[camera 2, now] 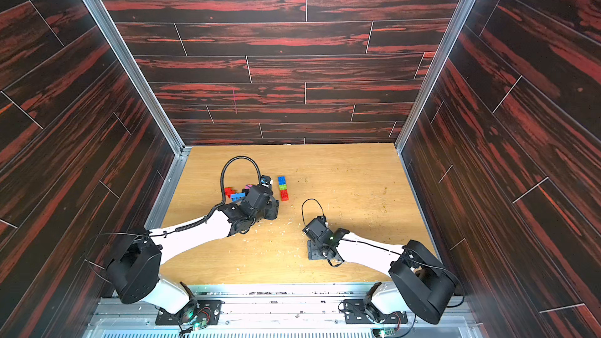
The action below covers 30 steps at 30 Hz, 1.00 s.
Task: Assemble the letter v with lego
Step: Pick up the lego brick from the center of the board.
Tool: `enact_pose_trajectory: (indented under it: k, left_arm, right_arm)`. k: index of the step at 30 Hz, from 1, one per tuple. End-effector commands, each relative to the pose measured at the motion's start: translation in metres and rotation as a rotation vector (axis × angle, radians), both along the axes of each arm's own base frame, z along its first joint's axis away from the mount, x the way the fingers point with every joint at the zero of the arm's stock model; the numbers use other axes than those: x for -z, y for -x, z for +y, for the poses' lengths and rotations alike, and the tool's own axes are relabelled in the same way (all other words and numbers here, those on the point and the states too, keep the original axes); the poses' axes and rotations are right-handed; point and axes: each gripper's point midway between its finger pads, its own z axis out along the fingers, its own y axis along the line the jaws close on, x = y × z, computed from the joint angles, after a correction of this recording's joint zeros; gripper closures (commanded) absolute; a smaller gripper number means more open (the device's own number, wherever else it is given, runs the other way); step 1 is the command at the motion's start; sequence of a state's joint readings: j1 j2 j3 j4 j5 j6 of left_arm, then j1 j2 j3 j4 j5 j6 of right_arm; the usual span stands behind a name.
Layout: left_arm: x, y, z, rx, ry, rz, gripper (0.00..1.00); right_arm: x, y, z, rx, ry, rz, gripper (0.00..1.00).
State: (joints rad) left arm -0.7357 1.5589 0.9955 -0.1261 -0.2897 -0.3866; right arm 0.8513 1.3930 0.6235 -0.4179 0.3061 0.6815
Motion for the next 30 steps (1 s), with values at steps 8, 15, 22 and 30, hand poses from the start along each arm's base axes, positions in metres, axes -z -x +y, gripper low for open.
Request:
enact_pose_trajectory:
  k: [8, 15, 22, 30]
  left_arm:
    - [-0.005, 0.007, 0.005, -0.027, 0.023, -0.009, 0.34]
    - [-0.001, 0.008, 0.004, -0.028, 0.025, 0.003, 0.34]
    - [0.001, 0.008, 0.003, -0.028, 0.022, 0.010, 0.34]
    - [0.004, 0.008, 0.001, -0.028, 0.027, 0.018, 0.34]
  right_arm:
    - [0.007, 0.005, -0.003, 0.011, 0.029, 0.031, 0.34]
    - [0.006, 0.005, -0.001, -0.005, 0.051, 0.036, 0.36]
    - [0.009, 0.006, 0.001, -0.021, 0.052, 0.043, 0.43]
    - [0.012, 0.002, 0.001, -0.036, 0.082, 0.039, 0.48]
